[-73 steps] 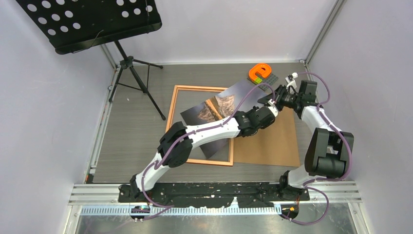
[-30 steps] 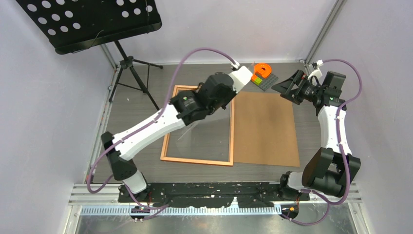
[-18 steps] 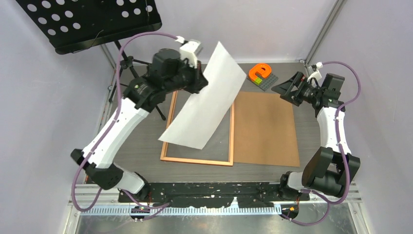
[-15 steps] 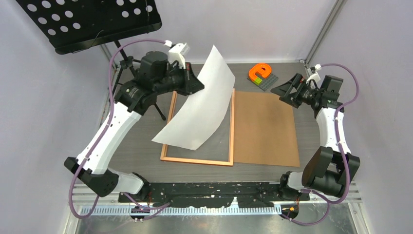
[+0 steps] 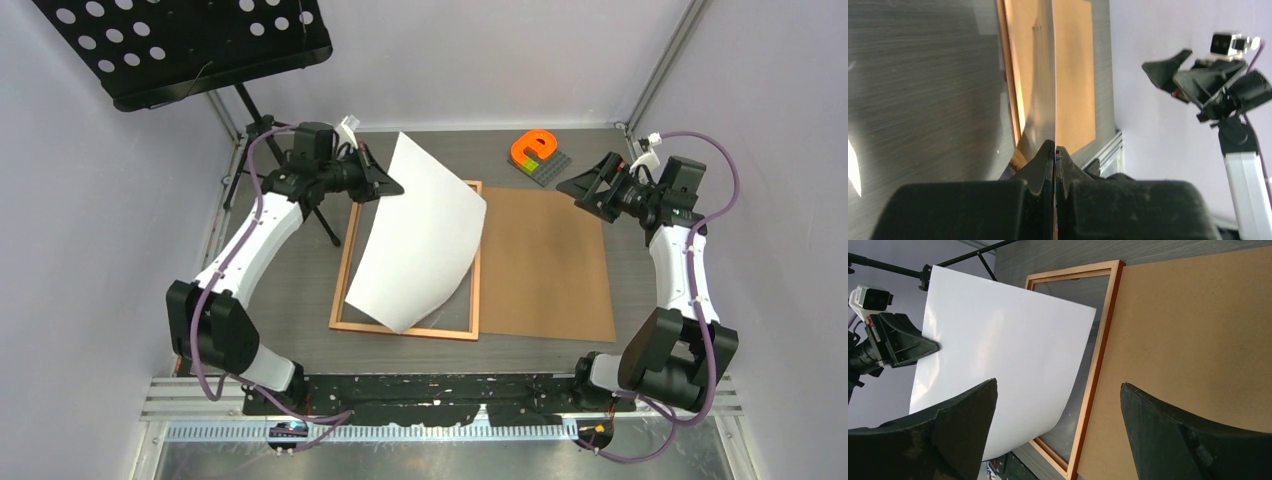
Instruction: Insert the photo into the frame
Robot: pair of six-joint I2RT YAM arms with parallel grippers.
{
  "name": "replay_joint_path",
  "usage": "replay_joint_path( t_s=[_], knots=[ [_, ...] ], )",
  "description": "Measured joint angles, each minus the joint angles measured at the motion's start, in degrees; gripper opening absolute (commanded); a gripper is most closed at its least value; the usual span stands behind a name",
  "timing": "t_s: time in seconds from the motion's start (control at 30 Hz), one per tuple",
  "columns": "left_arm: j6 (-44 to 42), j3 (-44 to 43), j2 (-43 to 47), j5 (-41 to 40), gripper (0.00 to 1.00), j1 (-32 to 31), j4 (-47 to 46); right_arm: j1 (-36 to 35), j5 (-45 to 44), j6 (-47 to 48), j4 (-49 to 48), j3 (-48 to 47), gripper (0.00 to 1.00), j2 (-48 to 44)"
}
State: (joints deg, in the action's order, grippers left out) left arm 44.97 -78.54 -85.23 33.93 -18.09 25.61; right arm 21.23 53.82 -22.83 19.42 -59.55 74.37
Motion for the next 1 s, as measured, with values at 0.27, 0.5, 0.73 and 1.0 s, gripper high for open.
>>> replay_joint_path(
  t_s=[0.27, 0.5, 0.73, 1.0],
  knots=[
    [1.36, -0.15, -3.48, -3.91, 0.0, 5.73, -2.97, 0.0, -0.17, 0.02, -0.13, 0.37, 0.99, -0.09],
    [2.56, -2.08, -8.92, -7.23, 0.0, 8.81, -4.37, 0.0, -0.24, 0.02, -0.35, 1.14, 0.99, -0.09],
    [4.09, -2.05, -11.17, -8.96, 0.0, 11.63, -4.35, 0.0, -0.39, 0.02, -0.76, 1.42, 0.99, -0.07],
    [4.22, -2.05, -11.52, -11.3, 0.0, 13.73, -4.44, 0.0, -0.44, -0.02, -1.95, 2.45, 0.99, 0.15]
  ],
)
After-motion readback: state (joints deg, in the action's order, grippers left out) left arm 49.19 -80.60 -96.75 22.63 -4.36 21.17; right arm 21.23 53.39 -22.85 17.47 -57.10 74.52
